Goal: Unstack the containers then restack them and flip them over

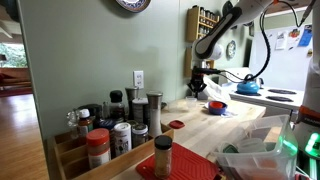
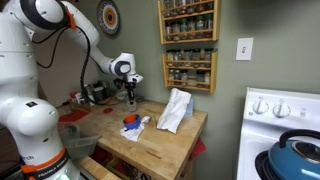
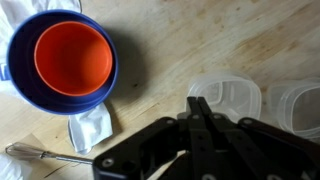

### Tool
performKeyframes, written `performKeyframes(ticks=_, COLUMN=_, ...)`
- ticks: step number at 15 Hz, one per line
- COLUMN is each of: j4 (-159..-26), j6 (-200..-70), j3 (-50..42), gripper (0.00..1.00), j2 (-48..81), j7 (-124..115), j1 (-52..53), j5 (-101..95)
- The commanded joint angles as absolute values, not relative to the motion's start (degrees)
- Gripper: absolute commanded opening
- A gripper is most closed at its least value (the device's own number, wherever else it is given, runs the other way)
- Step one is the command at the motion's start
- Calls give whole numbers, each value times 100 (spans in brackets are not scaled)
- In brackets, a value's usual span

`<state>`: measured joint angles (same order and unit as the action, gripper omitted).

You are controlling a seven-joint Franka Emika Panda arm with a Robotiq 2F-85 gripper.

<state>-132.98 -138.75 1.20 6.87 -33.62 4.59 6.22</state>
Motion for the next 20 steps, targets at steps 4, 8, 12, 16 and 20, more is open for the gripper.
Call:
performKeyframes(ticks=4, j4=-13391, j6=-14312, j3=196, gripper=2, j2=975, j7=-3318, j1=493, j5=980)
performKeyframes(ticks=8, j4=-13372, j6=-14359, j3=185, gripper=39, j2=865, j7=-3369, j1=535, j5=912)
performKeyframes(ticks=12, j4=-13278, j6=-14445, j3=320, gripper=70, j2=599, j7=-3331, j1=631, j5=992)
performKeyframes(ticks=16, j4=-12862, j6=-14406, j3=518, gripper=100, j2=857, j7=-3308, j1=787, j5=846)
performKeyframes(ticks=20, j4=-12507, j6=-14431, j3=589, gripper=100, j2=1239, j7=-3267, j1=908, j5=754)
